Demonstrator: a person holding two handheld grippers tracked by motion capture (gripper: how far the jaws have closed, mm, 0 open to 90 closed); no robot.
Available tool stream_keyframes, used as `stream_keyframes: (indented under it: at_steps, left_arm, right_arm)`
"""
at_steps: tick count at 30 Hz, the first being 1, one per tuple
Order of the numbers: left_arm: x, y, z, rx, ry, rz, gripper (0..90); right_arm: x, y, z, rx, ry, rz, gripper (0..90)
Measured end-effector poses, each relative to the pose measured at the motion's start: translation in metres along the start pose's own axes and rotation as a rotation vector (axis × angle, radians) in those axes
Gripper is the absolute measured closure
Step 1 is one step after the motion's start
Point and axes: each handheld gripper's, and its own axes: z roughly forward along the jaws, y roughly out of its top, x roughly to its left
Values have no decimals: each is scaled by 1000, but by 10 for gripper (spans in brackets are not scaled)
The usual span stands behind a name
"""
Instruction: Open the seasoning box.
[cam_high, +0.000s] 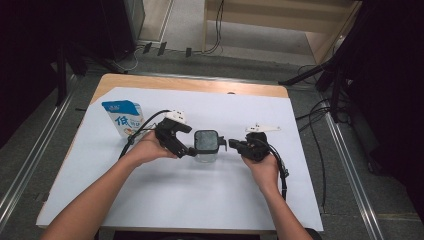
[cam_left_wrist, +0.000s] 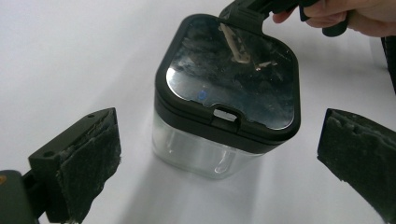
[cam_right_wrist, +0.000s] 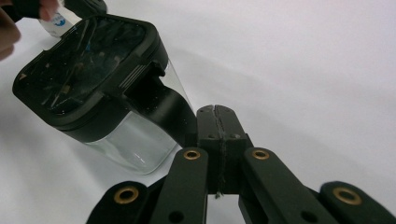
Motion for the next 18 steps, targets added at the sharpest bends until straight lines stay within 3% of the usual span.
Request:
stream_keyframes:
  at_steps: [8, 18]
  left_arm:
    - [4, -2, 12, 19, -33, 9, 7]
    - [2, 2, 17, 20, -28, 41, 47]
  right_arm:
    - [5, -1, 4, 15, 5, -4, 900]
    - [4, -2, 4, 13, 6, -1, 900]
